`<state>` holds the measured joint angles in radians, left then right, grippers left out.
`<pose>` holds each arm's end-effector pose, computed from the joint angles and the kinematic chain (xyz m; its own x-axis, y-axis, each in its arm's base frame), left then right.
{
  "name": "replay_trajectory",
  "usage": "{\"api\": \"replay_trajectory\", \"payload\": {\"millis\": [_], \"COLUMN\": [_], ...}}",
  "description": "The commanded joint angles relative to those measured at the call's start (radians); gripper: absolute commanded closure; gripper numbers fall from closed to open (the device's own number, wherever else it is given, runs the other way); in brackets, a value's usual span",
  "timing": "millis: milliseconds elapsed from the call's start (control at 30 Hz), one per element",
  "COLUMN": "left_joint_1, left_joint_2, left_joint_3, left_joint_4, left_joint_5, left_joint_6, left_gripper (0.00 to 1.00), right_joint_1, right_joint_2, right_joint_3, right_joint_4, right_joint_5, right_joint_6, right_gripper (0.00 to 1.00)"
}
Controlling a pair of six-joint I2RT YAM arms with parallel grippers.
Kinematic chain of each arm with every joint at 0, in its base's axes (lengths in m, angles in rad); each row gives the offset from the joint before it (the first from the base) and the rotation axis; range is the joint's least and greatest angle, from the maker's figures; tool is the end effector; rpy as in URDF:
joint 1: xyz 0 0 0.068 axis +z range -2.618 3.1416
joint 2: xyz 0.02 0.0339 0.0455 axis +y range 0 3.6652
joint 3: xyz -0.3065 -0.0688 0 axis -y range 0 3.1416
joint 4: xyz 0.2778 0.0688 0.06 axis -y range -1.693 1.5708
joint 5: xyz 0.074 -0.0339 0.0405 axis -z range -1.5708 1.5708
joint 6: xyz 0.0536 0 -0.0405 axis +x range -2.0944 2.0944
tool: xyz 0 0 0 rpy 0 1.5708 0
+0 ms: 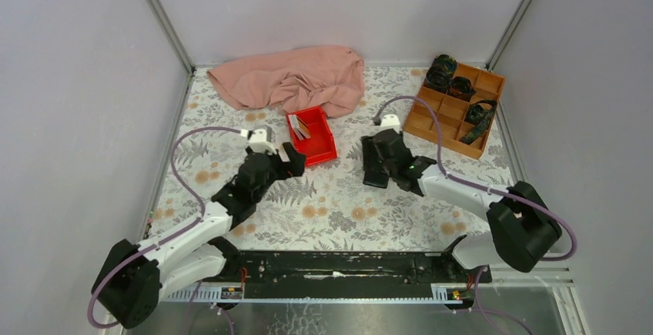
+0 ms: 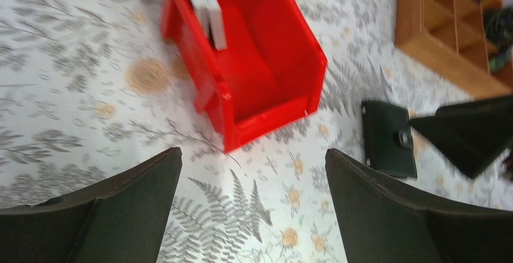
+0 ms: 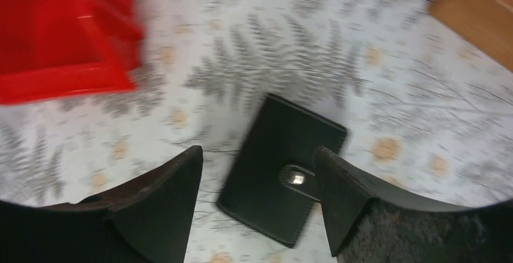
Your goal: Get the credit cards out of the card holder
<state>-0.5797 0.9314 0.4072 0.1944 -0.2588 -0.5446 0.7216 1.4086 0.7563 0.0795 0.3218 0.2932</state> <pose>0.1972 -0.1127 0.2316 -0.4011 -0.3360 -0.8522 0.1393 0.8971 -0.4193 0.2609 0.2070 0.2274 -0.5130 -0.0862 -0.8541 -0.2913 0.9534 0.0788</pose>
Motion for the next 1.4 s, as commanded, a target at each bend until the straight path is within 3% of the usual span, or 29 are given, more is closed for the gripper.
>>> {"api": "replay_trajectory", "payload": {"millis": [0, 233, 433, 700, 867, 1167, 1367], "left_joint_1": [-0.091, -0.219, -0.225, -0.225, -0.224, -0.223, -0.224], "left_joint_2": [0.087, 0.204, 0.194, 0.201, 0.202, 0.216, 0.218], "left_joint_3": [0.042, 0.103, 0.107, 0.11, 0.112, 0.112, 0.112], "left_joint_4": [0.079, 0.086, 0.073, 0.069, 0.068, 0.072, 0.071], "left_joint_5": [-0.008, -0.062, -0.083, -0.085, -0.094, -0.095, -0.098], "left_joint_6": [0.043, 0.077, 0.116, 0.133, 0.135, 0.134, 0.136], "left_gripper": [0.05, 0.05, 0.07, 0.08, 0.07, 0.07, 0.07], "right_joint_1": [-0.065, -0.082, -0.082, -0.078, -0.044, 0.012, 0.116], "right_joint_2": [-0.058, 0.001, 0.07, 0.039, 0.021, -0.012, 0.0], "right_joint_3": [-0.027, -0.019, -0.028, -0.122, -0.15, -0.186, -0.115], "right_joint_4": [-0.081, -0.126, -0.129, -0.083, -0.098, -0.104, -0.197], "right_joint_5": [0.114, 0.119, 0.042, -0.077, -0.092, -0.115, -0.1], "right_joint_6": [0.026, 0.022, 0.028, 0.063, 0.074, 0.083, 0.124], "right_gripper": [0.26, 0.36, 0.43, 0.52, 0.73, 0.98, 1.0]}}
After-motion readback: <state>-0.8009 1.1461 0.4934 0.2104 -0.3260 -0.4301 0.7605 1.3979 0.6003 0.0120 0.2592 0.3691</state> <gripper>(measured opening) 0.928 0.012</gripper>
